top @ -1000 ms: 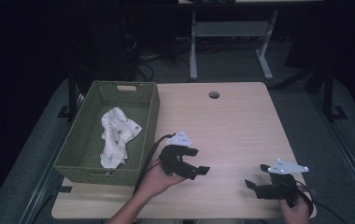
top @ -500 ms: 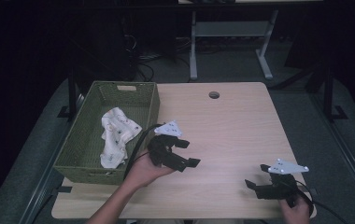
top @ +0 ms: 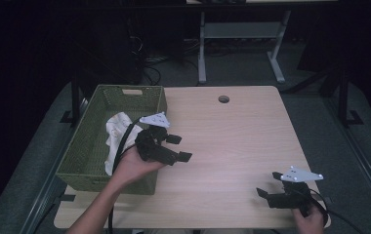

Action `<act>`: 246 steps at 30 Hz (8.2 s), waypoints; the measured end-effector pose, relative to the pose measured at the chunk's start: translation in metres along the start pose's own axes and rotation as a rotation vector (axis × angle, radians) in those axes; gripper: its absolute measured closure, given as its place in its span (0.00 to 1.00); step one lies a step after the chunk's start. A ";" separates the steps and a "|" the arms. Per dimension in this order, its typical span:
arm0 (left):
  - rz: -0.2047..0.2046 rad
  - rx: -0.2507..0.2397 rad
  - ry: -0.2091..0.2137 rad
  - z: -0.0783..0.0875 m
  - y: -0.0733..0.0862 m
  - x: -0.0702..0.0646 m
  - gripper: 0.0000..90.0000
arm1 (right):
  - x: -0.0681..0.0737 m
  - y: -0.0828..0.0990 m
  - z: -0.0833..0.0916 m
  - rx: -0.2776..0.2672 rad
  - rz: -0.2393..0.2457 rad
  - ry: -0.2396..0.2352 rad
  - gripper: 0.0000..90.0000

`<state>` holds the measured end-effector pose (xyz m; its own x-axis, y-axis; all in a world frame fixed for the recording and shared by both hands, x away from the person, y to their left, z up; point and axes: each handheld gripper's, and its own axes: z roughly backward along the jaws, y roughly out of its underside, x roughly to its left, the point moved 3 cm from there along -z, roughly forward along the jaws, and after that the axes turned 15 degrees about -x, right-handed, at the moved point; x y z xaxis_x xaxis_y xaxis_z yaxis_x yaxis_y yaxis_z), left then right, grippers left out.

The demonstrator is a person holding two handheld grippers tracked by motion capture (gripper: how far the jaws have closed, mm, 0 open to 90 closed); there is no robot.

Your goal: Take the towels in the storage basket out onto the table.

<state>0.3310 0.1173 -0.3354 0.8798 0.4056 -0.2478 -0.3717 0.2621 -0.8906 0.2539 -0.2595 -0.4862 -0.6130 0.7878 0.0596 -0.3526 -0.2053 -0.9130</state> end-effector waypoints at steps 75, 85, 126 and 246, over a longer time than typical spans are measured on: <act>0.445 0.017 -0.548 0.133 0.076 0.163 0.41 | 0.003 -0.001 0.002 -0.004 0.016 -0.010 0.16; 0.473 0.090 -0.606 0.122 0.077 0.168 0.52 | 0.003 -0.002 0.003 -0.008 0.023 -0.009 0.16; 0.462 0.015 -0.551 0.129 0.070 0.151 0.94 | 0.002 -0.003 0.011 -0.039 0.008 0.018 0.16; 0.536 -0.630 -0.170 0.169 -0.026 0.099 0.94 | -0.006 -0.004 0.009 -0.059 -0.009 0.042 0.16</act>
<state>0.3774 0.2987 -0.2723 0.5563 0.4750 -0.6818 -0.4473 -0.5203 -0.7275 0.2525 -0.2685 -0.4791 -0.5795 0.8133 0.0517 -0.3146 -0.1647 -0.9348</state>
